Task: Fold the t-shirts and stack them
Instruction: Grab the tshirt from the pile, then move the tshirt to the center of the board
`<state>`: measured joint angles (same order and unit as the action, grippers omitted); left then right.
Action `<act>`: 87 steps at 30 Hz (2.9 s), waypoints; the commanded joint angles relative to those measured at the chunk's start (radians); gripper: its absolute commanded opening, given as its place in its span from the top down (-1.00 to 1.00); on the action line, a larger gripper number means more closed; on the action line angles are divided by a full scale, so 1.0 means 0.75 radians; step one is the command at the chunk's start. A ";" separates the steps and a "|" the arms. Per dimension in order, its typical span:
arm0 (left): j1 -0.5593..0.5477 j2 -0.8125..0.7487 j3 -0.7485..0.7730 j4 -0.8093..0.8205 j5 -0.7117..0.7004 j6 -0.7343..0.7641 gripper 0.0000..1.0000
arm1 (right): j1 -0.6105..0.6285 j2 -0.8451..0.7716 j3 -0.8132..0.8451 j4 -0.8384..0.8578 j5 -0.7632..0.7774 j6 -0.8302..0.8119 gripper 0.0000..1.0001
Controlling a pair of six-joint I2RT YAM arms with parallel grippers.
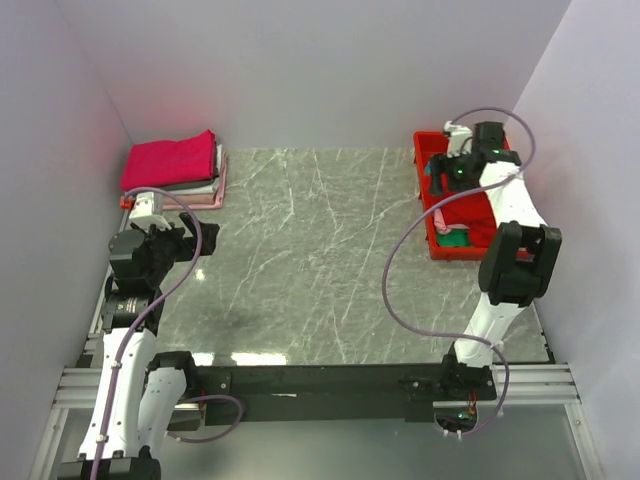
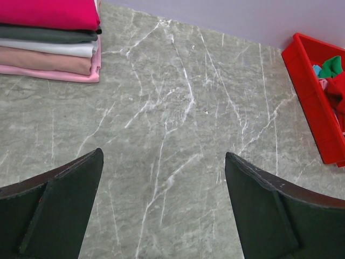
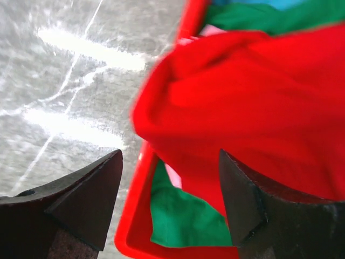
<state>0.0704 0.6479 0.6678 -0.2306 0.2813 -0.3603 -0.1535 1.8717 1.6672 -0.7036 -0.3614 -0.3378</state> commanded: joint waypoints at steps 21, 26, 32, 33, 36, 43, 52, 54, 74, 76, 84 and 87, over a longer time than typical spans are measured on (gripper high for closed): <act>-0.004 0.022 0.012 0.025 -0.025 0.026 -0.99 | 0.282 -0.167 -0.063 0.251 0.744 -0.075 1.00; -0.004 0.022 0.012 0.025 -0.032 0.026 -0.99 | 0.291 -0.354 0.076 0.184 0.648 -0.049 1.00; -0.004 0.011 0.012 0.023 -0.042 0.028 -0.99 | 0.380 -0.518 0.395 0.061 0.545 -0.063 1.00; -0.004 0.011 0.012 0.023 -0.042 0.028 -0.99 | 0.401 -0.528 0.431 0.057 0.541 -0.067 1.00; -0.006 0.007 0.012 0.025 -0.044 0.030 -0.99 | 0.495 -0.553 0.583 0.036 0.531 -0.073 1.00; -0.006 0.001 0.008 0.027 -0.052 0.030 -0.99 | 0.693 -0.591 0.679 0.093 0.490 -0.041 1.00; -0.004 -0.001 0.008 0.025 -0.064 0.035 -0.99 | 0.869 -0.626 0.248 0.232 0.259 0.074 1.00; -0.006 -0.003 0.008 0.025 -0.064 0.037 -0.99 | 0.884 -0.614 0.112 0.261 0.178 0.094 0.98; -0.087 0.252 -0.009 0.118 0.490 -0.023 -0.89 | 0.557 -0.806 -0.752 0.118 -0.622 -0.232 -0.52; -0.179 0.322 0.007 0.075 0.525 -0.039 -0.79 | 0.554 -0.861 -0.848 0.169 -0.702 -0.233 -0.52; -0.660 0.592 -0.003 -0.014 0.155 -0.272 -0.55 | 0.544 -0.866 -0.918 0.194 -0.594 -0.237 -0.50; -0.805 0.666 -0.009 0.048 -0.025 -0.405 -0.38 | 0.542 -0.821 -0.898 0.171 -0.569 -0.225 -0.49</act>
<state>-0.4740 1.1191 0.6563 -0.2363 0.4191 -0.5446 0.2596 1.2381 0.9665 -0.5919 -0.7994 -0.5068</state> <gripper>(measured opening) 0.715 0.748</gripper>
